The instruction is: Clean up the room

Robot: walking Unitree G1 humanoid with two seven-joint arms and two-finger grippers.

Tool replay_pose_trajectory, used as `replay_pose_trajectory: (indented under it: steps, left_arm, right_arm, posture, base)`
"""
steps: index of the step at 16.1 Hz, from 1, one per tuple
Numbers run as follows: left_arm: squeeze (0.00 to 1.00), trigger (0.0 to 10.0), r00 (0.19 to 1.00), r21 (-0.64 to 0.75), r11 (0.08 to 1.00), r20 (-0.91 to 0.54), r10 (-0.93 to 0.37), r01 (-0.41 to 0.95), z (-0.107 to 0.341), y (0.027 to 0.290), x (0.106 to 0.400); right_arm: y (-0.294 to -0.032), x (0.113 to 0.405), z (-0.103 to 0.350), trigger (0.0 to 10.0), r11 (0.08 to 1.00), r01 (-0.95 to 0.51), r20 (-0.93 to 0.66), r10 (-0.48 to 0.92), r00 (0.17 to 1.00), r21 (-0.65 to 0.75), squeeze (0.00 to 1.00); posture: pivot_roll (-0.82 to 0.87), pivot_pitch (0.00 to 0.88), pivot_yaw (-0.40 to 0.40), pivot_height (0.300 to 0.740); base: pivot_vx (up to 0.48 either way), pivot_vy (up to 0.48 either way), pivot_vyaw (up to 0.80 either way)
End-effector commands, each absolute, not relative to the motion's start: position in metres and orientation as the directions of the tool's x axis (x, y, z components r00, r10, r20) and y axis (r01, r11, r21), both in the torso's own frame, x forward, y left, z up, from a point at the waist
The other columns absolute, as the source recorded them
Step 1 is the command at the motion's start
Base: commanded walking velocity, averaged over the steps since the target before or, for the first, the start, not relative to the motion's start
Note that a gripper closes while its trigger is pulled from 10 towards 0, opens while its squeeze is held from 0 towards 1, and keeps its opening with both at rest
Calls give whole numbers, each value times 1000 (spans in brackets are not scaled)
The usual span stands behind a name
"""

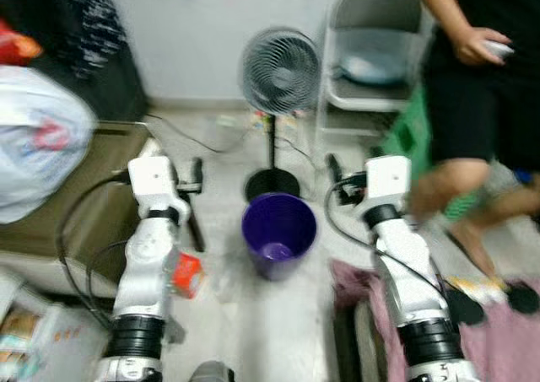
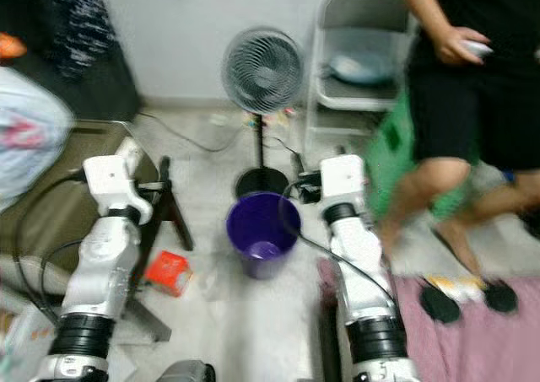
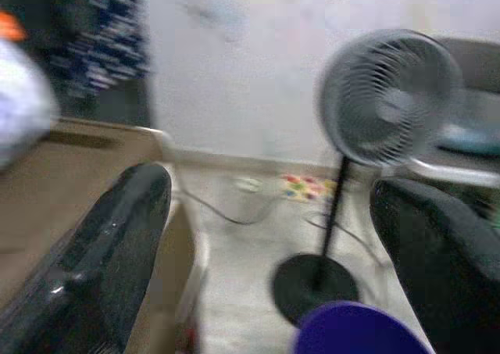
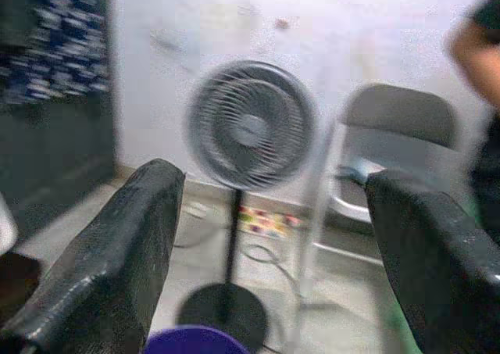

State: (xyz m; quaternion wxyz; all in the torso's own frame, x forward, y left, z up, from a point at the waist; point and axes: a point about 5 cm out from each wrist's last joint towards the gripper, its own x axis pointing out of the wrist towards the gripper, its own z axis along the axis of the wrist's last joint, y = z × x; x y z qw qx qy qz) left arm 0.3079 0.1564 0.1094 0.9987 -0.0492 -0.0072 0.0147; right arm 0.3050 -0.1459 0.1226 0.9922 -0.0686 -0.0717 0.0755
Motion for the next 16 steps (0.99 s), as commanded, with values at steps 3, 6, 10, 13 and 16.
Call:
replay_pose_trajectory:
  steps: [3,6,10,13,16]
  left_arm:
    - [0,10000,1000,-107,994,23,2,0,112,148,309]
    - [0,10000,1000,-107,994,25,-1,4,112,148,310]
    - [0,10000,1000,-107,994,24,-9,12,113,146,311]
    - [0,10000,1000,-104,994,25,-17,19,113,145,312]
    - [0,10000,999,-104,994,27,-31,34,114,143,312]
  right_arm:
    - [-152,305,125,10000,981,-119,136,141,981,-156,0]
    - [-152,305,125,10000,981,-121,136,143,980,-154,0]
    - [-153,304,125,10000,982,-117,137,138,981,-150,0]
    - [-152,305,125,10000,982,-117,138,138,981,-149,0]
    - [-152,305,125,10000,982,-118,138,139,981,-149,0]
  posture:
    - [-55,10,3,740]
    - [-59,10,5,740]
    - [-62,10,11,740]
    - [-62,3,12,740]
    - [-63,1,14,740]
  base:
    - [0,0,800]
    - [0,0,800]
    - [0,0,800]
    - [0,0,800]
    - [0,0,800]
